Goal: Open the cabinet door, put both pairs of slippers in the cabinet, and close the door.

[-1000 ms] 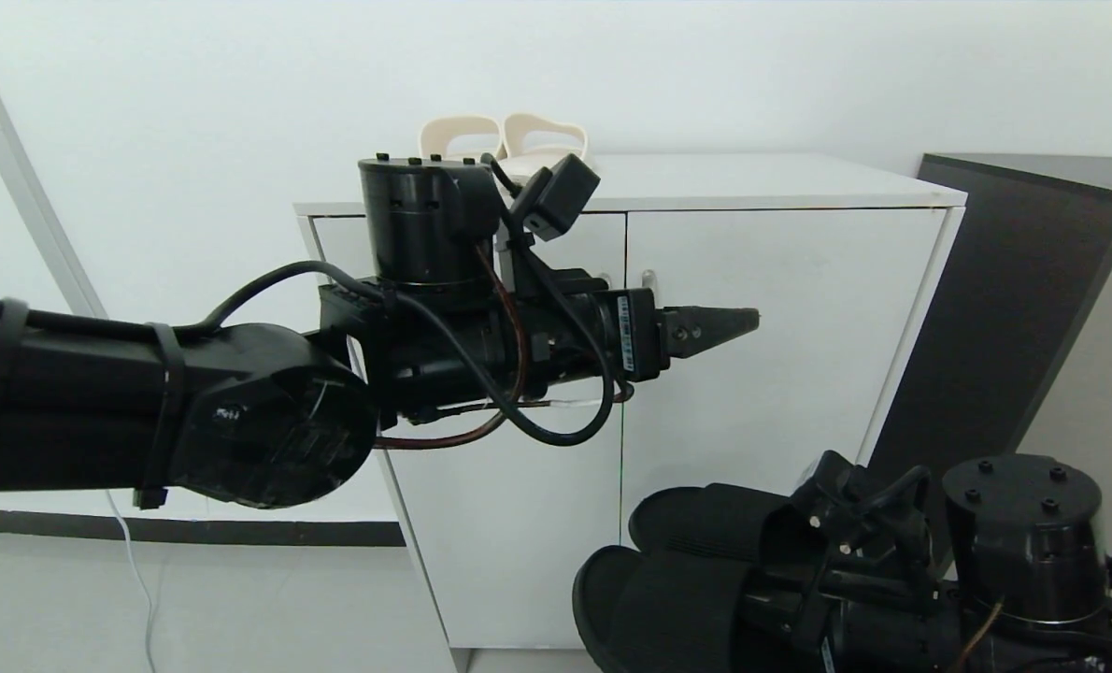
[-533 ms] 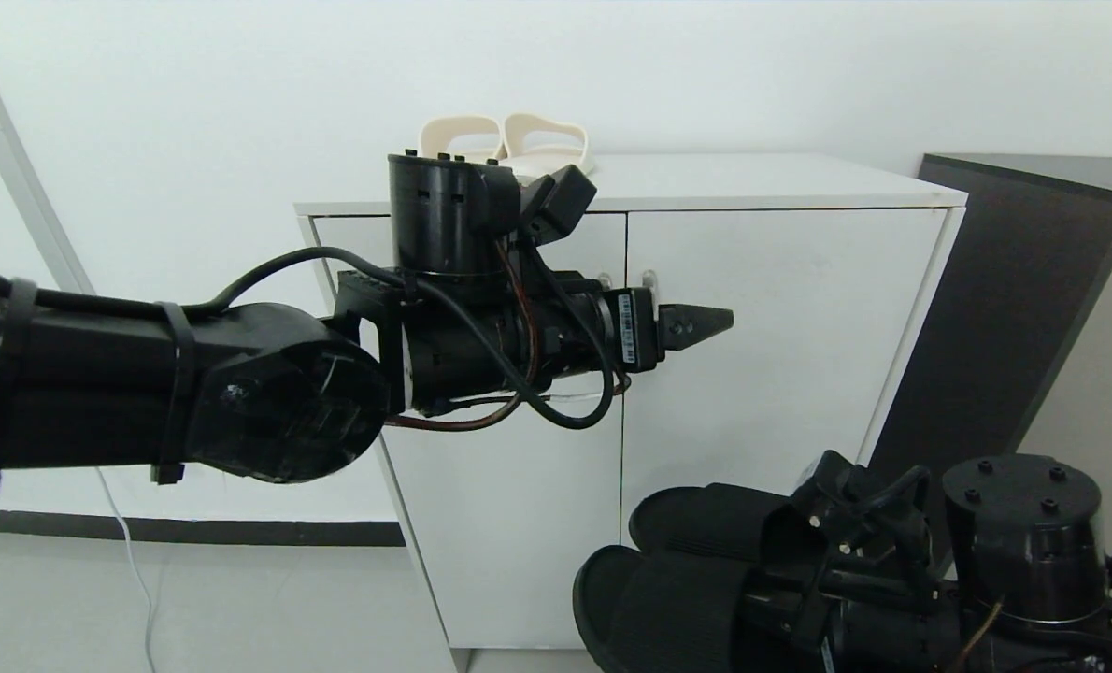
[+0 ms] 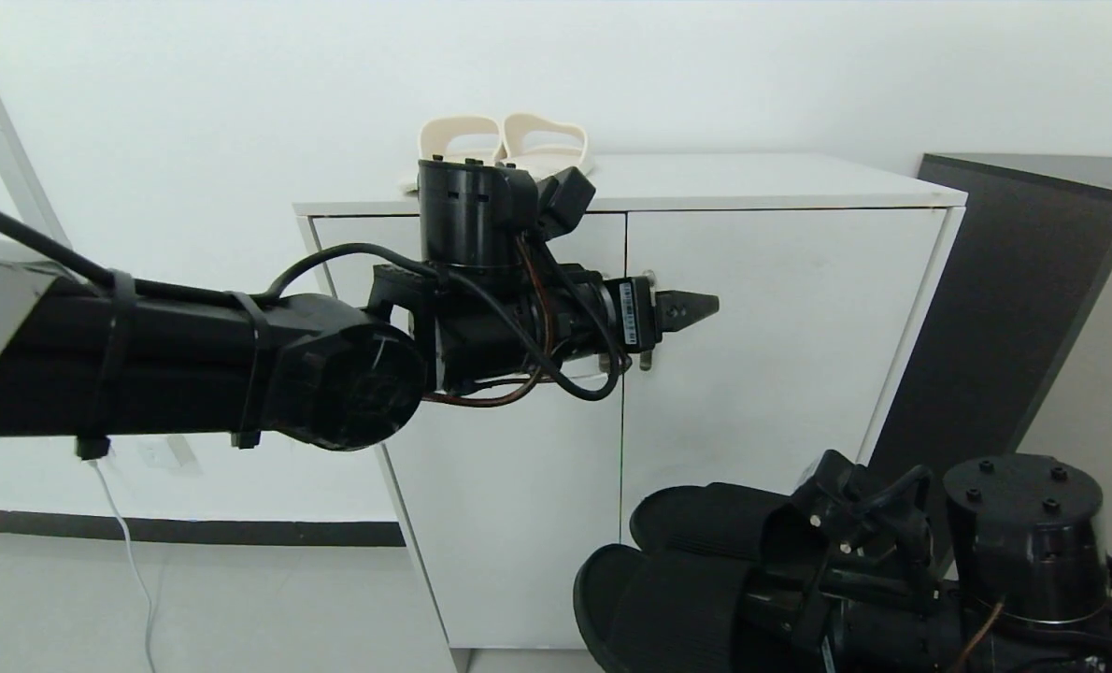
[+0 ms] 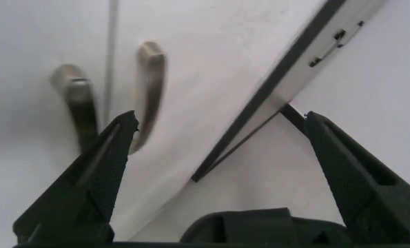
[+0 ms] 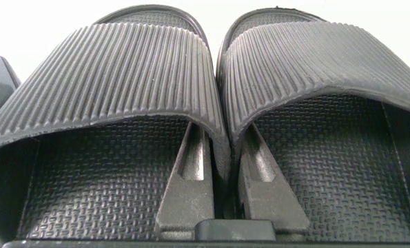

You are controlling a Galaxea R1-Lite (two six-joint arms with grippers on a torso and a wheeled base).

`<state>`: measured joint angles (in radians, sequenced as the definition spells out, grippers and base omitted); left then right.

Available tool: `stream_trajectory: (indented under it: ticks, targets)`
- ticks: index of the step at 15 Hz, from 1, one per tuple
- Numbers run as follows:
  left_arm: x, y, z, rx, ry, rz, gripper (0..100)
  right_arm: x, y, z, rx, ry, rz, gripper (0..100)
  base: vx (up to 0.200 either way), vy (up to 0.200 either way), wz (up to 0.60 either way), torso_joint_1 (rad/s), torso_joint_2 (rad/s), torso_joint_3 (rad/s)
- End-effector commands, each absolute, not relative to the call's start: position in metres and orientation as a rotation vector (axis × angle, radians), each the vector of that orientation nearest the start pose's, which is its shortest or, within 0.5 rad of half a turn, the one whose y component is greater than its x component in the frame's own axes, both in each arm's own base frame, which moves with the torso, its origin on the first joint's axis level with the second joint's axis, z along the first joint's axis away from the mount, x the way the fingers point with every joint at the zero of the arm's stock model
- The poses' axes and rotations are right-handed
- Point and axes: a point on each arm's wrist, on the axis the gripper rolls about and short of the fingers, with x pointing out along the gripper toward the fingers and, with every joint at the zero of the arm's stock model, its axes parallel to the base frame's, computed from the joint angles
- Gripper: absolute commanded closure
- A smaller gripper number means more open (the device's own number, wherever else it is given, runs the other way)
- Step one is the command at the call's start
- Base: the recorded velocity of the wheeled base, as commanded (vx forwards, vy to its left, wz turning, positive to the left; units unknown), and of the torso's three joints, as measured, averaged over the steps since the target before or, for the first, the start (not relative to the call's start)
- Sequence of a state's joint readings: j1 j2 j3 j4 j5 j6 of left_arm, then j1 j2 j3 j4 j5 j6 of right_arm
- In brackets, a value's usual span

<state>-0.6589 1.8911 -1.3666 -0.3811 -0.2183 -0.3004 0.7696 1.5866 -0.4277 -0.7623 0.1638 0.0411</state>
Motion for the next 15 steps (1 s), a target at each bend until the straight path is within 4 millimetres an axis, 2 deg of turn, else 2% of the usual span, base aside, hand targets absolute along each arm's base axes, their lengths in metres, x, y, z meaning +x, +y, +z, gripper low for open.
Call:
stream_trajectory:
  ticks: [1,12,13,15]
  targets:
    - [0.312,-0.239,0.239,-0.246,0.289,-0.822,0,0.168,0.168,0.130,-0.085,0.412,0.913,100,0.000,0.000,0.00,0.000,0.00,0.000]
    - [0.331,-0.253,0.225,-0.247,0.314,-0.869,0,0.168,0.168,0.129,-0.086,0.417,0.915,100,0.000,0.000,0.00,0.000,0.00,0.000]
    - [0.331,-0.253,0.225,-0.247,0.313,-0.869,100,0.167,0.167,0.128,-0.089,0.422,0.915,100,0.000,0.000,0.00,0.000,0.00,0.000]
    - [0.330,-0.252,0.225,-0.247,0.313,-0.869,100,0.166,0.166,0.127,-0.092,0.425,0.915,100,0.000,0.000,0.00,0.000,0.00,0.000]
